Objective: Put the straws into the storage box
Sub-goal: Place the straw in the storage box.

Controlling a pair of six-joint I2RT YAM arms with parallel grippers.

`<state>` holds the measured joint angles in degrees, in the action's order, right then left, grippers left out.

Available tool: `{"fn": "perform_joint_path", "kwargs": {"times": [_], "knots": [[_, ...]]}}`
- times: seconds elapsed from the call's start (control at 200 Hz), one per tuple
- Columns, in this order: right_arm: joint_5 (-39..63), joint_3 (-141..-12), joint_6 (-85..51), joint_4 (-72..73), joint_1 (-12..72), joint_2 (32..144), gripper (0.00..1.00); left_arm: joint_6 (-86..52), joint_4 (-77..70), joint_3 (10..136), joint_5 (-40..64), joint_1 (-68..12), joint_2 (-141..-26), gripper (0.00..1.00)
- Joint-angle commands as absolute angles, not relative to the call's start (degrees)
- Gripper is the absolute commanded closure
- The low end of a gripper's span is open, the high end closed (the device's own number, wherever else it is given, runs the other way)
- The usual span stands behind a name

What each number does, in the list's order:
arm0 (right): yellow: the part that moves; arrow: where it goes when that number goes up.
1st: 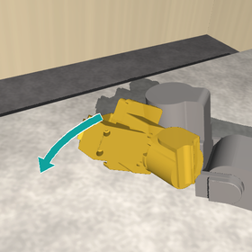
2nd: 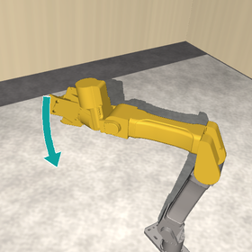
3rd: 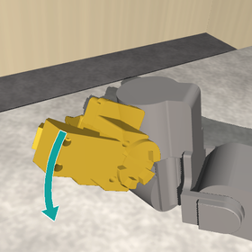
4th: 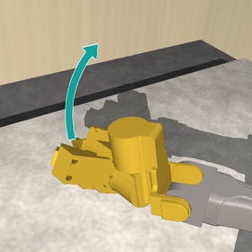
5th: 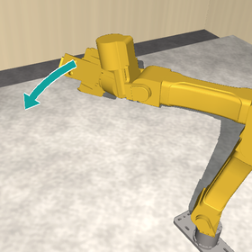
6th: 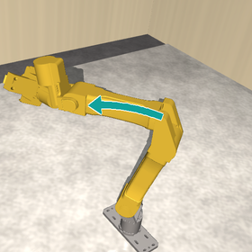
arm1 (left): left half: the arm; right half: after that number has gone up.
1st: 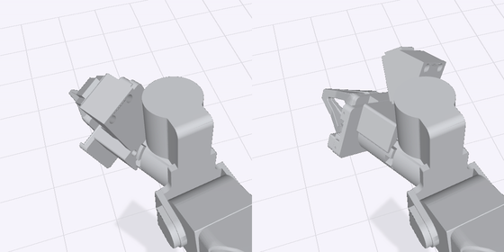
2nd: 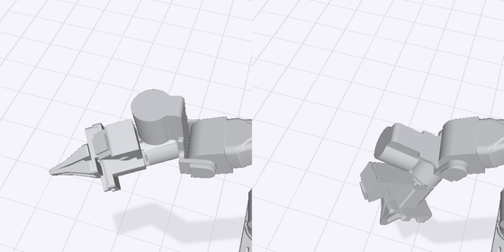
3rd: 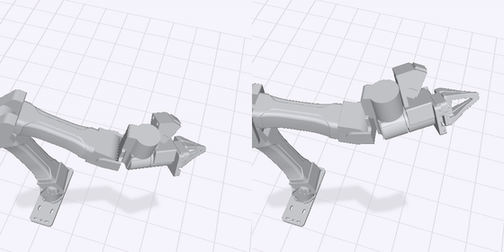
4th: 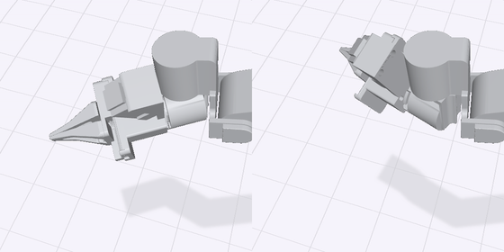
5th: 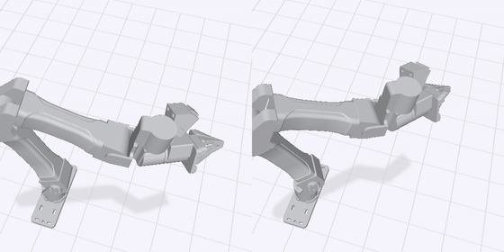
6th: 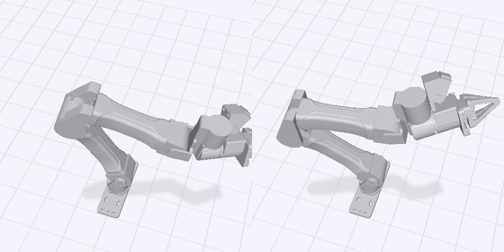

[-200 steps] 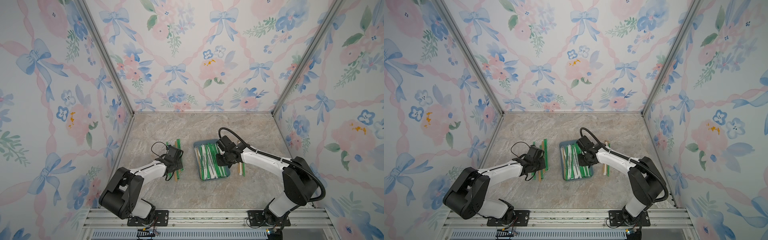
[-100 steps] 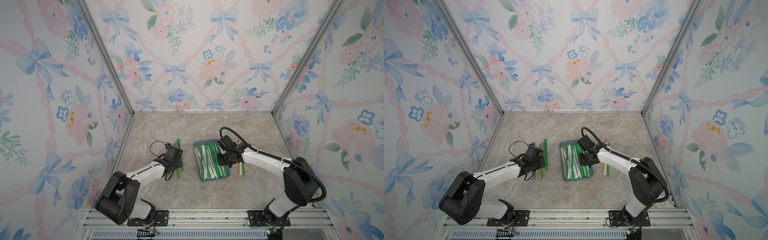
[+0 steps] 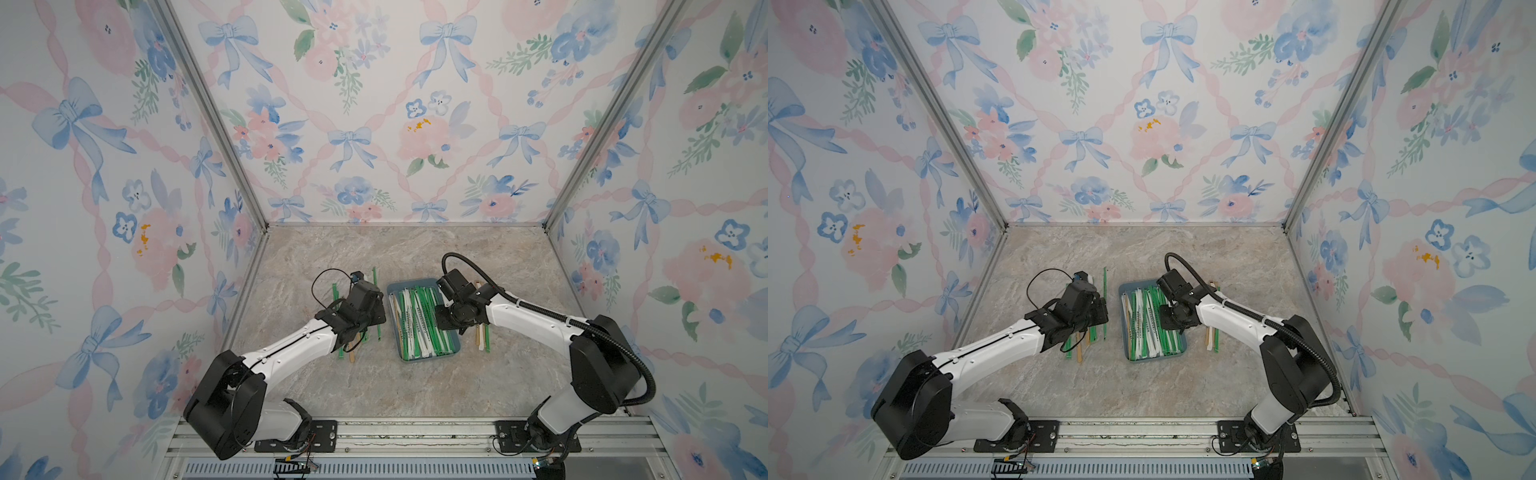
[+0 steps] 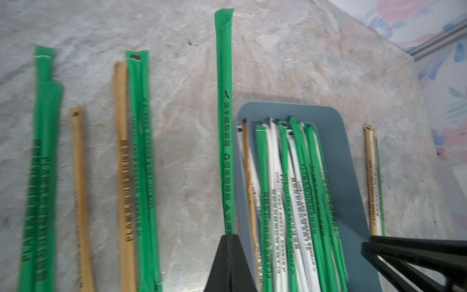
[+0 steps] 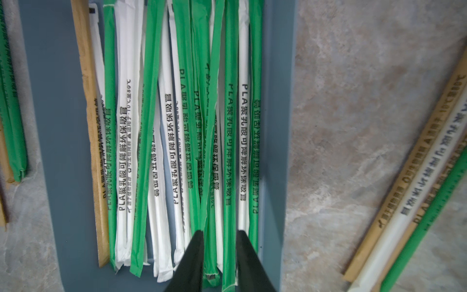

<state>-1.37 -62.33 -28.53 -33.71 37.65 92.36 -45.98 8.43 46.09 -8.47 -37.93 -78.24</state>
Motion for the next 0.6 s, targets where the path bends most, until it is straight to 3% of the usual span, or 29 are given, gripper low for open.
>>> {"fn": "perform_joint_path", "kwargs": {"times": [0.0,0.355,0.595], "knots": [[-2.9,-61.4,-28.8,-34.6,36.8,90.5,0.75,-48.6,7.9,49.8,-7.6,-41.7,-82.6,1.00],[-7.2,-58.4,-28.0,-37.2,30.6,85.7,0.74,-52.8,2.0,51.5,-4.9,-47.0,-91.2,1.00],[-8.3,-55.5,-27.6,-37.9,25.3,82.6,0.74,-51.9,2.0,51.4,-5.6,-47.9,-91.1,0.83]]}}
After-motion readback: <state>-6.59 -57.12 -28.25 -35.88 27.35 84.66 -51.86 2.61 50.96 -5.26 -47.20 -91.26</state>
